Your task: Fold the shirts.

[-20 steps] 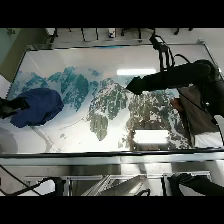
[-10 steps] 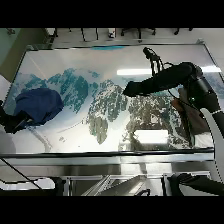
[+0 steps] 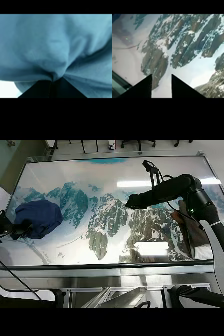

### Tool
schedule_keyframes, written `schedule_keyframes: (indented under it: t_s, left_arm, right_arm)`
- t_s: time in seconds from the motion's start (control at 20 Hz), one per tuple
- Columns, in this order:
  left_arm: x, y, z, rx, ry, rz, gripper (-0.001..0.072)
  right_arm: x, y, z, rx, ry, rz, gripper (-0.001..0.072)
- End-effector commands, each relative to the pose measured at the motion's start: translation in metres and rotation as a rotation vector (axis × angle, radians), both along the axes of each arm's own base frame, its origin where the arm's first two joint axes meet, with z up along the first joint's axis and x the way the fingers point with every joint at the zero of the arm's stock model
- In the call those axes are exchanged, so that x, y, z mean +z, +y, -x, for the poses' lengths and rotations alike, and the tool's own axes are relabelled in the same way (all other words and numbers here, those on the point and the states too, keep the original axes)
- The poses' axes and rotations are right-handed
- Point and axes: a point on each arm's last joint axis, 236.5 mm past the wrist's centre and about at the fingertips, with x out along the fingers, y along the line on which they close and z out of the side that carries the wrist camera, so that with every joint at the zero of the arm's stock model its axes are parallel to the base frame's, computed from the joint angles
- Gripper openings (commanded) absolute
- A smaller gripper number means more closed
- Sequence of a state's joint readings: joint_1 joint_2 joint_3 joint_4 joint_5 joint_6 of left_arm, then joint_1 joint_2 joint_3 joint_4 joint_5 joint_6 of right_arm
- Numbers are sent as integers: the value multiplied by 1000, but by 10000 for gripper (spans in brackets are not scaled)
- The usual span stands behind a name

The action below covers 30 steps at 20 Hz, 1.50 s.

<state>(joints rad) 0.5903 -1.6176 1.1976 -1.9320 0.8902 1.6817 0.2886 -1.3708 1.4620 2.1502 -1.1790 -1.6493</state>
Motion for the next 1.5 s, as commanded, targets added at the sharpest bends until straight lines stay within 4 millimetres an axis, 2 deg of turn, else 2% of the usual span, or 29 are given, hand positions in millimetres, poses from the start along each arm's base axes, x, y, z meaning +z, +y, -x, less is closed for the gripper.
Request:
schedule_keyframes:
  t_s: [0.0,0.05,0.1,0.2,0.25,0.3,0.35,0.4,0.5,0.6,0.7,0.8,0.85,0.9,0.95,1.0,1.05,1.15,1.25,1.35,1.45]
  left_arm:
    - [54,-38,-42,-82,-178,17,9]
    - [85,-61,-55,-146,-231,19,9]
    - [117,-94,-63,-235,-271,25,10]
    - [172,-171,-66,-438,-322,33,9]
    - [192,-212,-64,-527,-345,42,9]
    - [209,-258,-57,-607,-367,61,9]
    - [220,-303,-47,-681,-381,87,9]
    - [226,-346,-34,-755,-388,112,9]
    - [224,-428,-3,-898,-378,167,9]
    - [207,-495,26,-1006,-352,211,9]
    - [175,-542,49,-1067,-280,246,10]
    - [138,-571,64,-1095,-205,262,11]
    - [125,-579,66,-1101,-185,267,80]
    - [118,-583,65,-1088,-175,285,396]
    - [116,-584,61,-1065,-172,308,622]
    - [118,-580,55,-1045,-169,324,636]
    - [122,-571,48,-1032,-161,327,636]
    - [135,-538,39,-1028,-111,331,636]
    - [141,-486,33,-1010,-41,314,636]
    - [123,-426,35,-897,45,316,636]
    - [85,-384,57,-770,142,348,637]
  right_arm:
    - [0,-1,-1,-2,-2,1,218]
    - [0,-4,-3,-8,-2,2,218]
    - [0,-8,-5,-19,-2,2,218]
    - [-1,-21,-12,-50,-1,4,218]
    - [-2,-31,-14,-66,8,8,217]
    - [-6,-43,-14,-71,23,32,169]
    - [-11,-55,-10,-56,35,71,89]
    - [-18,-68,-4,-56,61,110,91]
    - [-27,-82,7,-62,94,143,91]
    - [-38,-95,20,-78,120,158,90]
    - [-52,-108,38,-109,166,163,90]
    - [-65,-123,51,-178,195,153,90]
    - [-70,-131,56,-221,207,146,91]
    - [-74,-137,62,-252,226,137,97]
    - [-77,-139,67,-270,248,124,224]
    - [-80,-139,72,-275,268,113,407]
    - [-82,-139,76,-268,287,113,417]
    - [-86,-141,81,-254,303,130,418]
    - [-98,-144,90,-253,334,149,418]
    - [-124,-136,110,-252,416,123,419]
    - [-149,-116,119,-277,452,13,512]
